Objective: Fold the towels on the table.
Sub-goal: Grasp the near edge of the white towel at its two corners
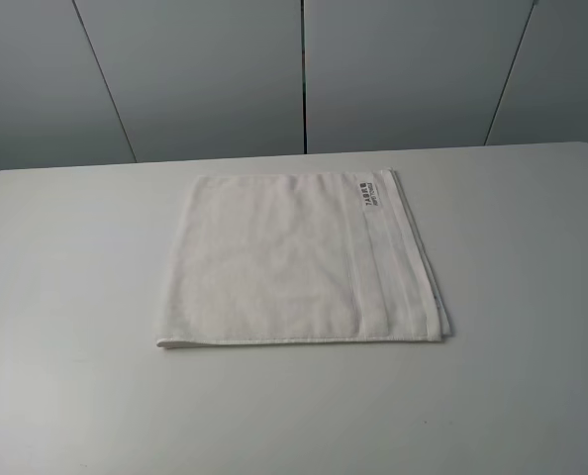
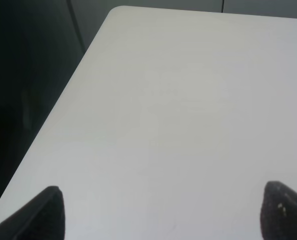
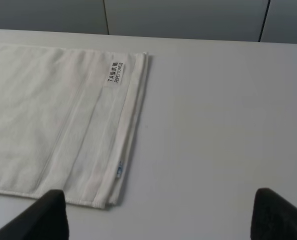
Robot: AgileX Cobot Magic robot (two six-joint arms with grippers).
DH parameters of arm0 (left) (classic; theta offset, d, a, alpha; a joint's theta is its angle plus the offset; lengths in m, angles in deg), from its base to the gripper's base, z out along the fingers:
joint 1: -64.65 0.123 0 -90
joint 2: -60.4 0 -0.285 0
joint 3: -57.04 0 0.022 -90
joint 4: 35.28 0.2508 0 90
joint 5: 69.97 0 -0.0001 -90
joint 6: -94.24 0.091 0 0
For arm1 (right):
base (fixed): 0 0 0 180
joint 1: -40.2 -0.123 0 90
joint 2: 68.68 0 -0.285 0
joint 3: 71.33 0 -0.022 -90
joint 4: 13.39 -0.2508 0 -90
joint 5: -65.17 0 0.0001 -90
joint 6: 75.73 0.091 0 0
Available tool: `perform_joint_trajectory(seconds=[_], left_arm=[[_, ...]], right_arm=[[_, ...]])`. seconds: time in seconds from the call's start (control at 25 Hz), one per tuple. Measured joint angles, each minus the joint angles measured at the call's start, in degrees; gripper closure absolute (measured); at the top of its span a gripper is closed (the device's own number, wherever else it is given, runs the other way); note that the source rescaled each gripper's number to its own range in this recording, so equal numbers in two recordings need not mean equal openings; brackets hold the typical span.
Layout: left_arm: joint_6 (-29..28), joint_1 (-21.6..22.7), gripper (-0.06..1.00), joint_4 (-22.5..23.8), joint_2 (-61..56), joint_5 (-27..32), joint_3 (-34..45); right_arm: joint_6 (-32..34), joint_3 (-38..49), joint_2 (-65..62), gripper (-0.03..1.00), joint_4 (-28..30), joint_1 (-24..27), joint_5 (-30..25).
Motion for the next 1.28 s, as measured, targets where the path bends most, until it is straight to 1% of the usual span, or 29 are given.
perform_joint_trajectory(seconds=[1.28], left_arm=[[0.00,0.00,-0.05,0.00,0.00,0.00,0.00]], right_arm=[[0.00,0.00,0.00,0.18,0.00,0.00,0.00]])
